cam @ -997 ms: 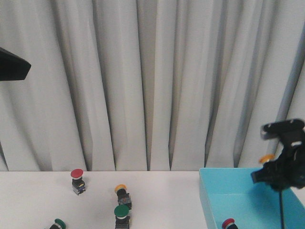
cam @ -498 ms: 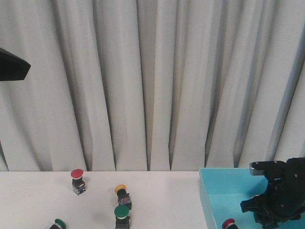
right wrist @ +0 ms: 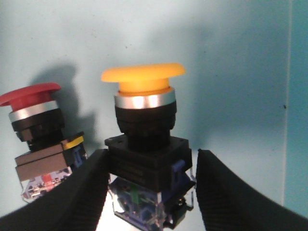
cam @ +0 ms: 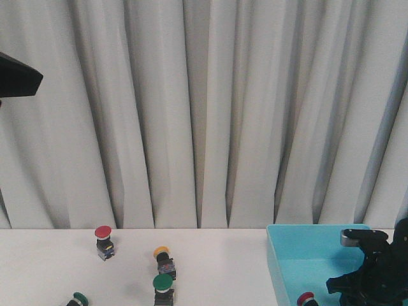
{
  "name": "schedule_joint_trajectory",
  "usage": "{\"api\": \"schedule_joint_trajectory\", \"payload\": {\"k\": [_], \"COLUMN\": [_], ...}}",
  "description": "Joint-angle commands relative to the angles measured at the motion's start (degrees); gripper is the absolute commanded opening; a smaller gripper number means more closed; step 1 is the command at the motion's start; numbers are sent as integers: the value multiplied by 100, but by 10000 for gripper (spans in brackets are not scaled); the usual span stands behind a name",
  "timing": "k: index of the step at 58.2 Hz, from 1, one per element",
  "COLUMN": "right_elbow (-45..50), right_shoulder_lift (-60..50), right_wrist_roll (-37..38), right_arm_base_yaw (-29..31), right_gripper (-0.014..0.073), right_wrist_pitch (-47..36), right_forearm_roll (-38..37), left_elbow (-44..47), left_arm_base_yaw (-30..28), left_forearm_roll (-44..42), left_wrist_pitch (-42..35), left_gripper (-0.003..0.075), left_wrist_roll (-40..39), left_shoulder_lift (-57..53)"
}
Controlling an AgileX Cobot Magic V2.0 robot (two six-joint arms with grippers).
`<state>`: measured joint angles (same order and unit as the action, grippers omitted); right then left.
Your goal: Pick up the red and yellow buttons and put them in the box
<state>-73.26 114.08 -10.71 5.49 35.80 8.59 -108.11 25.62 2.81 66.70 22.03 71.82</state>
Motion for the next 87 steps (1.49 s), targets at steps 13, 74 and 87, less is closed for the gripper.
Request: {"api": "schedule_joint_trajectory", "payload": {"k": [13, 74, 87], "right_elbow": [-177, -177, -177], "right_shoulder_lift": [-328, -6907, -7730], "right_wrist_roll": [-91, -1367, -1487], "right_arm_base_yaw": [22, 8, 8], "right_gripper": [494, 133, -8], "right_wrist_pitch": [-91, -1362, -920], "right_forearm_roll": [-15, 1255, 1260], "left_elbow": [-87, -87, -87], "left_arm_base_yaw": [22, 22, 22], "left_forearm_roll": [34, 34, 40], "left_wrist_pitch": [-438, -518, -513], "left_gripper": [-5, -6, -7], "left_wrist_roll": [-29, -28, -28], "left_shoulder_lift": [-77, -77, -77]}}
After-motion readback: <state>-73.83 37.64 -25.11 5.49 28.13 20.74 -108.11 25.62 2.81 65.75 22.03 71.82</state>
